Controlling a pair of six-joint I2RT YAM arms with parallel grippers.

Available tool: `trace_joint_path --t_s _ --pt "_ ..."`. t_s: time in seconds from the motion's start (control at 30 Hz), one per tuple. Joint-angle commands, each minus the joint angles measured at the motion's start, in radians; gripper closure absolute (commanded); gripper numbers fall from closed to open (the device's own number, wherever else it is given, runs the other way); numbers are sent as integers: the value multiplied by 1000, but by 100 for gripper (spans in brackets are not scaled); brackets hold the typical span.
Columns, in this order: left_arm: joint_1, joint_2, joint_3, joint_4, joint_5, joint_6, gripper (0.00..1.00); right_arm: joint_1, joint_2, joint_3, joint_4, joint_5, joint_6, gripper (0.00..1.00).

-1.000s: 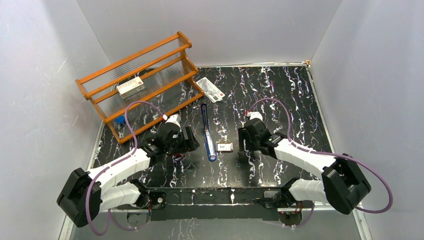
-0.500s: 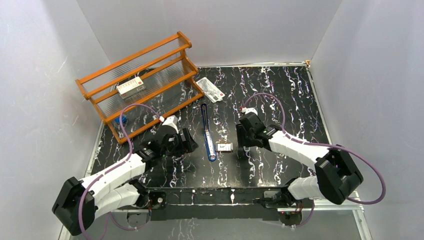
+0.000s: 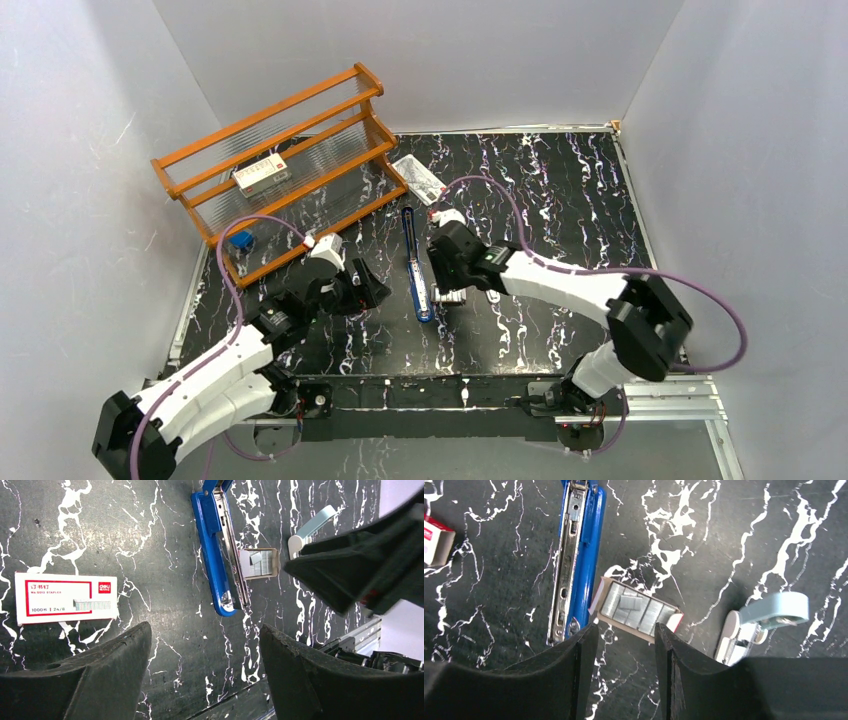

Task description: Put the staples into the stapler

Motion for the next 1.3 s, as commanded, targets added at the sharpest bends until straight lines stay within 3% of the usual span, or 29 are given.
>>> trace_joint_path --t_s 0.0,0.17,0.37,0.7,1.27 --pt "5 -70 -17 -65 -27 -6 23 29 117 112 -86 94 58 48" --pt "3 -111 -22 -97 -38 -3 23 32 193 157 -141 110 102 52" --pt "4 -128 -35 -104 -43 2 23 38 227 152 -95 44 66 49" --pt "4 -135 -34 -121 -55 15 23 40 281 180 -102 58 77 47" --pt "5 -130 -39 -125 -58 19 23 41 305 178 -71 55 63 56"
